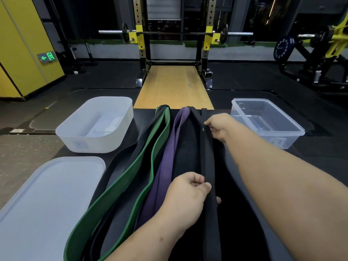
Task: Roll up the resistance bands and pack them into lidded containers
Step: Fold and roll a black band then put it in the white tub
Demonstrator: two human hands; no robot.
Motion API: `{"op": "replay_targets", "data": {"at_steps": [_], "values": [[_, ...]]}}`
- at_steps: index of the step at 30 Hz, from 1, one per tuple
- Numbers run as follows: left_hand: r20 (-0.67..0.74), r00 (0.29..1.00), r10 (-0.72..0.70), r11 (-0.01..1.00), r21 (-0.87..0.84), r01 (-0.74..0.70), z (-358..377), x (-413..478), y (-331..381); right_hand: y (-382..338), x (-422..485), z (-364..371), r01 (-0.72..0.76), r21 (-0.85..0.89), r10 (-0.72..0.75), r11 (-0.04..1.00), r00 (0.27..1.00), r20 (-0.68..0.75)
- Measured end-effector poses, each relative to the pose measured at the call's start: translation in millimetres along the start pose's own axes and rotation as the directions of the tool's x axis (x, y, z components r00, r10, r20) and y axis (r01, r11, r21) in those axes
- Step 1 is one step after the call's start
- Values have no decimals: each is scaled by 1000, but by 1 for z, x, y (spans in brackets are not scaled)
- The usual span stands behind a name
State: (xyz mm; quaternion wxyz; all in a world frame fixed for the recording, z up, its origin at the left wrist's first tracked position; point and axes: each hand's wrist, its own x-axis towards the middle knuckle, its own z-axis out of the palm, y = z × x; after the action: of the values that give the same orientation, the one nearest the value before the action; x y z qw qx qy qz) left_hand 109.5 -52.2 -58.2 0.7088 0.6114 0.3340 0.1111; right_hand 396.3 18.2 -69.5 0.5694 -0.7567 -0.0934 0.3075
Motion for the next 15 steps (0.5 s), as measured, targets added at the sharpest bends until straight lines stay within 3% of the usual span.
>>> {"op": "replay_targets", "data": {"at_steps": [6, 8, 10, 12, 15], "values": [[-2, 1000, -5, 1000, -22, 5, 1, 2, 0, -29, -2, 8, 57, 368, -146, 928, 965, 218], [-18, 1000, 6, 1000, -26, -6, 1, 4, 0, -47, 1, 10, 131, 461, -246, 878, 949, 199], [-29, 1000, 6, 999, -54, -7, 0, 7, 0, -53, 8, 14, 226, 543, -315, 809, 946, 76], [-23, 1000, -7, 997, -72, 5, 2, 6, 0, -41, 22, 18, 248, 515, -272, 820, 962, -30], [23, 999, -34, 999, 11, 34, 5, 4, -1, -11, 37, 20, 91, 342, -113, 935, 992, 46]]}}
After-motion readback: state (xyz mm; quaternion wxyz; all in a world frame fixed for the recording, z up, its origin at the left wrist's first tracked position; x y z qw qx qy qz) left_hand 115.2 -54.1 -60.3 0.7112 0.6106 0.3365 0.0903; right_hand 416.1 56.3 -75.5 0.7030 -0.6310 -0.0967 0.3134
